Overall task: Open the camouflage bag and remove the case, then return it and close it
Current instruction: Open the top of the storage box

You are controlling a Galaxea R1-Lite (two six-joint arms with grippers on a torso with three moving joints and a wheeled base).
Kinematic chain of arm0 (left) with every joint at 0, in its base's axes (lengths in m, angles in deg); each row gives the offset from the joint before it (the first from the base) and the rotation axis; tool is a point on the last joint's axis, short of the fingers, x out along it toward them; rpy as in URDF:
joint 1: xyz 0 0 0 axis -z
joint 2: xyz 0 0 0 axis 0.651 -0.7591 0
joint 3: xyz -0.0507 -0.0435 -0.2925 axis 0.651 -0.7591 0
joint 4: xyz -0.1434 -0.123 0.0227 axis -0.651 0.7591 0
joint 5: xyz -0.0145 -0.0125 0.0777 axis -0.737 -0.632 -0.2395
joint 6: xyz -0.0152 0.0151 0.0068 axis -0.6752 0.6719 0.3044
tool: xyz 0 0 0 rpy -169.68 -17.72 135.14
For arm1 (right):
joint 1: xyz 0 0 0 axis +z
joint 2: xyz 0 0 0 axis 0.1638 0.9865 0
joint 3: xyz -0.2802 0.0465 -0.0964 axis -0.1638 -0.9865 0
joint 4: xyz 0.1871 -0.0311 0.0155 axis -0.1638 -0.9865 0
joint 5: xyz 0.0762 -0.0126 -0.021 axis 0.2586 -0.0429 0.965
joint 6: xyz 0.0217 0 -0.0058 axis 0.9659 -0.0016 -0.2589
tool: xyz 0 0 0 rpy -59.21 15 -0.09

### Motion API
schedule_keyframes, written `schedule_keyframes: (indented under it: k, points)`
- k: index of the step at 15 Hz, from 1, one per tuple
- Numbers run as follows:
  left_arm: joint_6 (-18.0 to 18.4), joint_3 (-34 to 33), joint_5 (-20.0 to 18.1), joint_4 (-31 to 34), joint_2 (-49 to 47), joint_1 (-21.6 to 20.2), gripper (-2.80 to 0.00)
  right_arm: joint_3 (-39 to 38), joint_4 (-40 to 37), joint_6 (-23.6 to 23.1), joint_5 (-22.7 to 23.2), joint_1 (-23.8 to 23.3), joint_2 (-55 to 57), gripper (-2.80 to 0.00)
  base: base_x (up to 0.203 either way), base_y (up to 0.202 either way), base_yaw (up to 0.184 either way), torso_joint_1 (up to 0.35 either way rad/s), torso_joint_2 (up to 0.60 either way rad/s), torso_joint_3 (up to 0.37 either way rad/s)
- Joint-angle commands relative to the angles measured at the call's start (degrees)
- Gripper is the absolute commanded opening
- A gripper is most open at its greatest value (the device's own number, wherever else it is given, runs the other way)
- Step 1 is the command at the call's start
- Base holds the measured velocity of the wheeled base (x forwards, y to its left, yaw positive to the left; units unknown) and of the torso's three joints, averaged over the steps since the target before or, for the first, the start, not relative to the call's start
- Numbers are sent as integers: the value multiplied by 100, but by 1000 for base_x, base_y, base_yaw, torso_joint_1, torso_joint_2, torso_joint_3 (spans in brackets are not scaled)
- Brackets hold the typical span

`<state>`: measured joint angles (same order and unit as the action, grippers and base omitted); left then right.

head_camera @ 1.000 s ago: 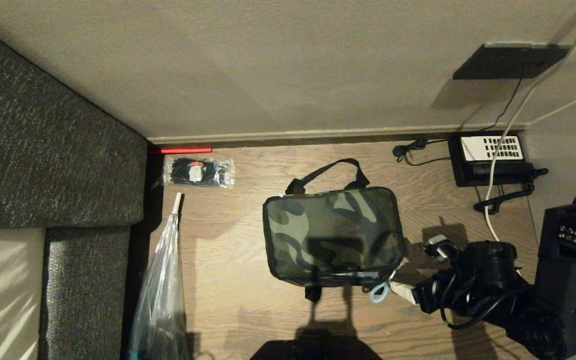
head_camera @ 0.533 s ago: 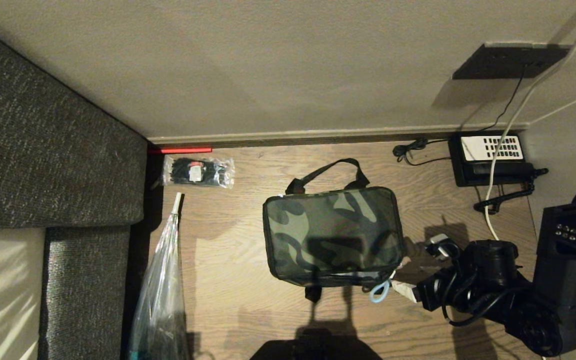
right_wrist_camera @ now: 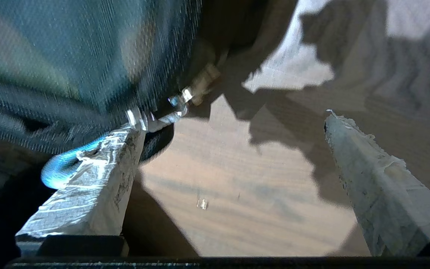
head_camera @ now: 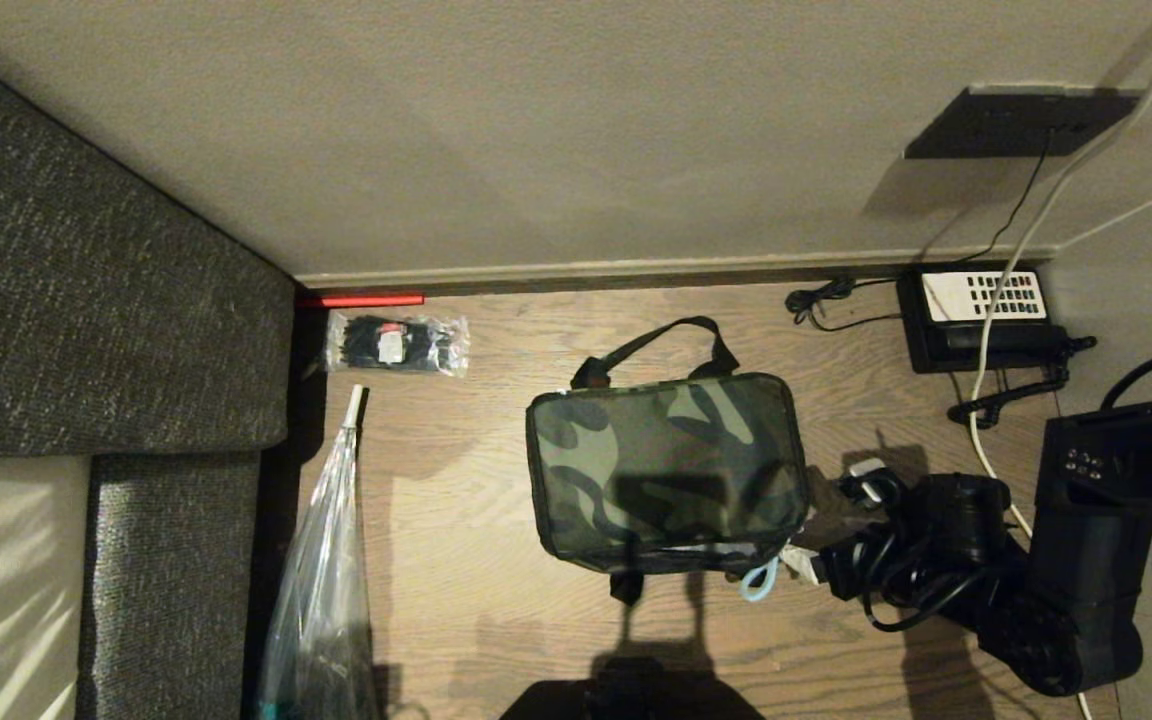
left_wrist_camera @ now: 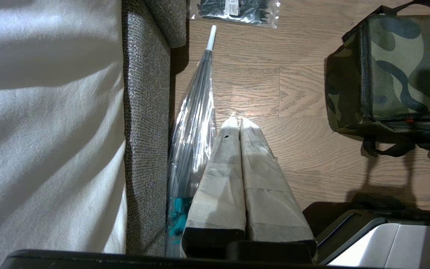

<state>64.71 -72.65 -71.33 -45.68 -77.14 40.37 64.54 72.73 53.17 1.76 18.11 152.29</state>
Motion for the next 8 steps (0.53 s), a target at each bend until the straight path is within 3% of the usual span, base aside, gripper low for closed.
schedule_keyframes:
  k: [1,4,8]
  points:
    - [-2,-18,4,0,0,-2,-280,120,94,44,3,11,130,0,0,0,0,0,0,0]
    - [-2,-18,4,0,0,-2,-280,146,94,162,3,37,251,0,0,0,0,0,0,0]
    - [-2,-18,4,0,0,-2,-280,161,336,-238,-251,-6,234,0,0,0,0,0,0,0]
